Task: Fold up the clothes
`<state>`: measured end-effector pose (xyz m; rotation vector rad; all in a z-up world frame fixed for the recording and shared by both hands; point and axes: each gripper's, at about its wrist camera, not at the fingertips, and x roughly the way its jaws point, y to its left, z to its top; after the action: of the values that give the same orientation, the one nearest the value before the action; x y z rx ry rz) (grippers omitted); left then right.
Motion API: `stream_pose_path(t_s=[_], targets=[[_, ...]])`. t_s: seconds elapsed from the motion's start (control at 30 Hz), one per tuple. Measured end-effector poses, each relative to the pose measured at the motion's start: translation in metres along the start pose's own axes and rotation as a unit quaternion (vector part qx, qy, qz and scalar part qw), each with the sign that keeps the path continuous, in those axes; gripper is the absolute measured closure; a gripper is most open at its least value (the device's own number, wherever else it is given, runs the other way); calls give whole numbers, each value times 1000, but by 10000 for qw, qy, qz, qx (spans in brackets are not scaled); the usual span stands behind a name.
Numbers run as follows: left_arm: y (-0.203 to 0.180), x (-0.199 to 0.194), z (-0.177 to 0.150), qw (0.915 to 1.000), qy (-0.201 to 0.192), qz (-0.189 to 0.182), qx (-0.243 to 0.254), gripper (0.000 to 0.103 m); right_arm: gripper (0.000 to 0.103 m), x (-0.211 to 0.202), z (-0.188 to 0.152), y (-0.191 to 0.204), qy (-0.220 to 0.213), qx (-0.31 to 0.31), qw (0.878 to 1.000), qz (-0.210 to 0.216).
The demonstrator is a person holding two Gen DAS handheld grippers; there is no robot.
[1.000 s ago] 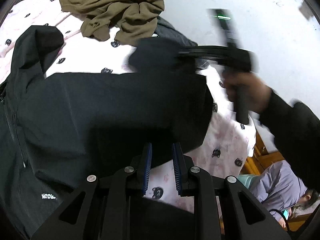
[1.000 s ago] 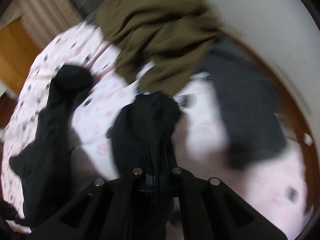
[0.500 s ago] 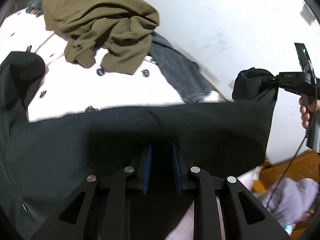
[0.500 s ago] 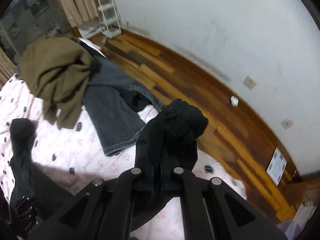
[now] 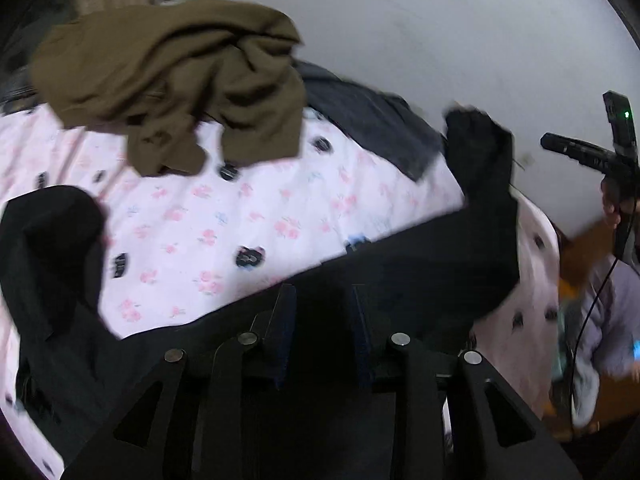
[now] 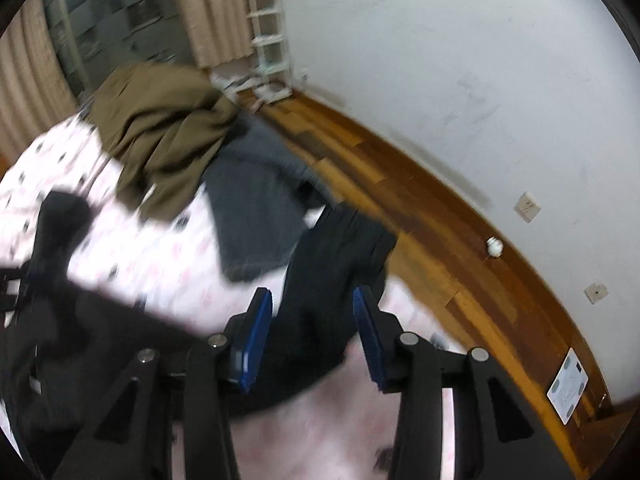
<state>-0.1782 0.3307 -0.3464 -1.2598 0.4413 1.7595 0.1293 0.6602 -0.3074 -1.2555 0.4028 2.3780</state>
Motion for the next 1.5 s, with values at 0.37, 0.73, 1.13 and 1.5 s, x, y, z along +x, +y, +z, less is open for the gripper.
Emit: stream_pose_path(t_s=[0.37,0.73,1.13,1.5], targets=[[-98,74,64,9697,536,-691,2280,78,59,18,-112,-17,940,1126,9877,534],[-125,166,45,9303,1926,-1003,2955,78,59,14,-119,-40,816,1583,9818,653],[-90,134,33,9726,1361,-504,1816,103,59,35,-94,-20,593,994,9904,756],[-105,137,62,9564,1039,-1180,2461,88,59,55,-66,-16,454,965,9870,1206]])
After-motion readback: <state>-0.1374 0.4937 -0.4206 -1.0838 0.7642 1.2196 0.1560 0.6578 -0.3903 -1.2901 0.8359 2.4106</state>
